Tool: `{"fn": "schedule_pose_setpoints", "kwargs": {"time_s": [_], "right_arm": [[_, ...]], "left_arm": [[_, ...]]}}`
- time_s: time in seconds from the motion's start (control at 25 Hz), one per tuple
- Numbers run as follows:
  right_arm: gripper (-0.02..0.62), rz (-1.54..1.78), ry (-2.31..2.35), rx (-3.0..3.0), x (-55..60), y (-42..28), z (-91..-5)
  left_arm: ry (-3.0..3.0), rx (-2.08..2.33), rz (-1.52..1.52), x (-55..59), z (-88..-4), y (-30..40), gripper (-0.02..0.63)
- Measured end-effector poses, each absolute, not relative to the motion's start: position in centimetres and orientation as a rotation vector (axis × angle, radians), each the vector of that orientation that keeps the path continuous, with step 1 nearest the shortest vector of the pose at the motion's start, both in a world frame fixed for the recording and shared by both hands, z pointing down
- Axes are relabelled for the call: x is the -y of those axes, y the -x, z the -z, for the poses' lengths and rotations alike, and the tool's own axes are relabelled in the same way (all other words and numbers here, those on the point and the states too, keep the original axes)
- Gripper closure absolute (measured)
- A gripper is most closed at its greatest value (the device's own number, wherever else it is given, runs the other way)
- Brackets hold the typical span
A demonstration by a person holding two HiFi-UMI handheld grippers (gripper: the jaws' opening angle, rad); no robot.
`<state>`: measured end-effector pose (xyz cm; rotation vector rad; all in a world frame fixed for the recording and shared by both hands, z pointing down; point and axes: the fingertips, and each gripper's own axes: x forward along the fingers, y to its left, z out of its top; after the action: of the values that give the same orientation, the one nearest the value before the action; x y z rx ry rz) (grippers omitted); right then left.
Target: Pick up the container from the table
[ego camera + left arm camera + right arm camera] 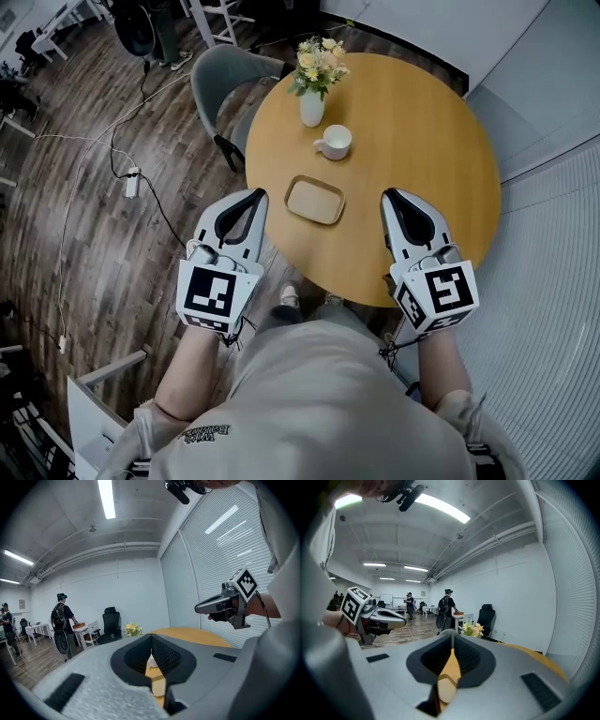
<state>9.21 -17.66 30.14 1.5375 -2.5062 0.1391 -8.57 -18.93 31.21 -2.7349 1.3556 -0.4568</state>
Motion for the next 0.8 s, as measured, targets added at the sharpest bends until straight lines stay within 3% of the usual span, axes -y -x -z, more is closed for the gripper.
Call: {"fn": "schedule_pose_setpoints", "kwargs": {"time_s": [0.32, 0.44, 0.8], "right_arm": [[0.551, -0.253, -1.537, 2.528, 19.5, -10.2, -31.8], [0.476, -0.290, -1.518, 2.508, 20.3, -10.3, -33.0], [0.466, -0.430, -1.460, 2.433, 22.8, -9.9, -38.8]], "left_arm": [[2.717, -1.378, 0.484, 20.1, -31.8, 7.4, 0.584], [2.713, -1.382, 0.503, 20.9, -32.5, 7.3, 0.584], [2.725, -1.369, 0.512, 23.2, -34.9, 6.2, 0.584]]}}
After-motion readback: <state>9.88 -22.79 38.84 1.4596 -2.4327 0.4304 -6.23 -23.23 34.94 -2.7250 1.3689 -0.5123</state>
